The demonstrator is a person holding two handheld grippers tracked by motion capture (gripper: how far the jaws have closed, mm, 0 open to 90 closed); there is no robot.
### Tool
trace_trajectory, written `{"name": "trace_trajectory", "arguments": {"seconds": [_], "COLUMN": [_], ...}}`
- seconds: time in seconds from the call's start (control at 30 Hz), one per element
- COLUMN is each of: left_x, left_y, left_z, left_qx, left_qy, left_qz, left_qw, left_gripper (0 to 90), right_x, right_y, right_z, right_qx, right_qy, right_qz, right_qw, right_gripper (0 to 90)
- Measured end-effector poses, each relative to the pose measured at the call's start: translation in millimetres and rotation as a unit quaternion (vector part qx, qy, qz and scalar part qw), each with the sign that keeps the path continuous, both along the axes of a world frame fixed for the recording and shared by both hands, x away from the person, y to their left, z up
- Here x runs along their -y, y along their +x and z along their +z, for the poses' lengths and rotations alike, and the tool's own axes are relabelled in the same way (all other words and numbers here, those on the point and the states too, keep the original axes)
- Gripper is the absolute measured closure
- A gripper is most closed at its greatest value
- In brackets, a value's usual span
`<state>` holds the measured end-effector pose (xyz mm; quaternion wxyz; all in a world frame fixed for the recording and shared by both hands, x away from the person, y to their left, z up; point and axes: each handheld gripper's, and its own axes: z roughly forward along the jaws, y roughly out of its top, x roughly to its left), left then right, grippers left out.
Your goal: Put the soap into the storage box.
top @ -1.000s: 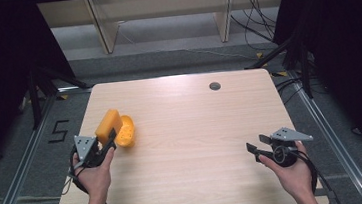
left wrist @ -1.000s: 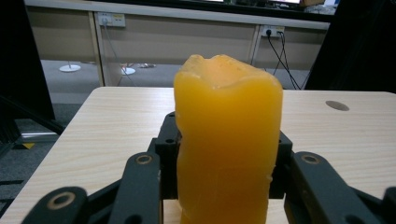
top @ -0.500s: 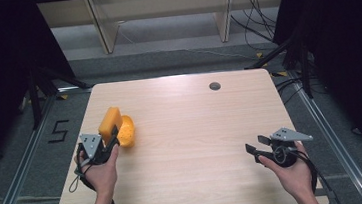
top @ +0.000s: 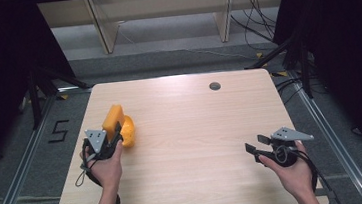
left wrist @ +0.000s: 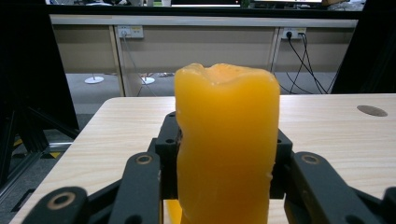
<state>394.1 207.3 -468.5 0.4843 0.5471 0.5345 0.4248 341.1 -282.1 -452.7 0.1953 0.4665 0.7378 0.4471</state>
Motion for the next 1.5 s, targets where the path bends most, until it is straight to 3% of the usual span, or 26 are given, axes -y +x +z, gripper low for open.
{"name": "trace_trajectory", "arguments": {"seconds": [0.03, 0.07, 0.3, 0.4, 0.47, 0.5, 0.53, 0.7, 0.83, 1.13, 1.3, 1.5], "left_x": [1.9, 6.1, 15.0, 13.0, 12.1, 12.1, 11.6, 9.2, 7.8, 9.9, 10.6, 9.4], "left_y": [1.0, 2.8, 6.1, 5.0, 6.1, 6.1, 7.4, 10.3, 13.6, 19.0, 20.8, 23.9], "left_z": [-0.7, -2.3, -9.2, -7.3, -6.3, -6.3, -6.5, -9.6, -9.7, -13.2, -14.4, -17.7], "left_qx": [0.002, 0.002, 0.000, 0.004, 0.005, 0.005, 0.005, -0.001, 0.001, -0.002, 0.000, -0.004], "left_qy": [0.002, 0.001, 0.000, 0.001, -0.001, -0.001, 0.002, -0.003, -0.007, -0.004, 0.009, 0.008], "left_qz": [0.000, -0.001, 0.001, 0.005, 0.008, 0.008, 0.012, 0.020, 0.032, 0.034, 0.039, 0.038], "left_qw": [1.0000, 1.0000, 1.0000, 1.0000, 1.0000, 1.0000, 0.9999, 0.9998, 0.9995, 0.9994, 0.9992, 0.9992], "left_gripper": [60.1, 60.1, 60.1, 60.1, 60.1, 60.1, 60.1, 60.1, 60.1, 60.1, 60.1, 60.1], "right_x": [-1.6, 0.2, -1.1, -0.1, -2.4, -2.2, -4.2, -1.0, -0.4, -0.6, -0.6, -0.9], "right_y": [-2.2, 0.7, -1.5, 0.3, 0.2, 1.6, 0.0, 1.5, 2.0, 1.5, 1.5, 1.5], "right_z": [1.3, 0.3, 2.1, 1.5, 0.9, 0.4, 1.2, 1.0, 0.8, 1.5, 0.9, 0.9], "right_qx": [-0.015, 0.005, -0.006, 0.007, -0.006, -0.001, -0.013, 0.002, -0.002, 0.006, 0.003, -0.003], "right_qy": [0.012, -0.002, 0.014, 0.004, 0.014, 0.006, 0.015, 0.008, 0.011, 0.003, 0.001, 0.000], "right_qz": [-0.008, -0.002, 0.006, 0.008, 0.004, 0.008, 0.001, 0.010, 0.009, 0.008, 0.009, 0.008], "right_qw": [0.9998, 1.0000, 0.9999, 0.9999, 0.9999, 0.9999, 0.9998, 0.9999, 0.9999, 0.9999, 1.0000, 1.0000], "right_gripper": [39.3, 39.1, 38.9, 38.9, 38.8, 38.9, 38.8, 38.8, 38.8, 38.8, 38.7, 38.7]}}
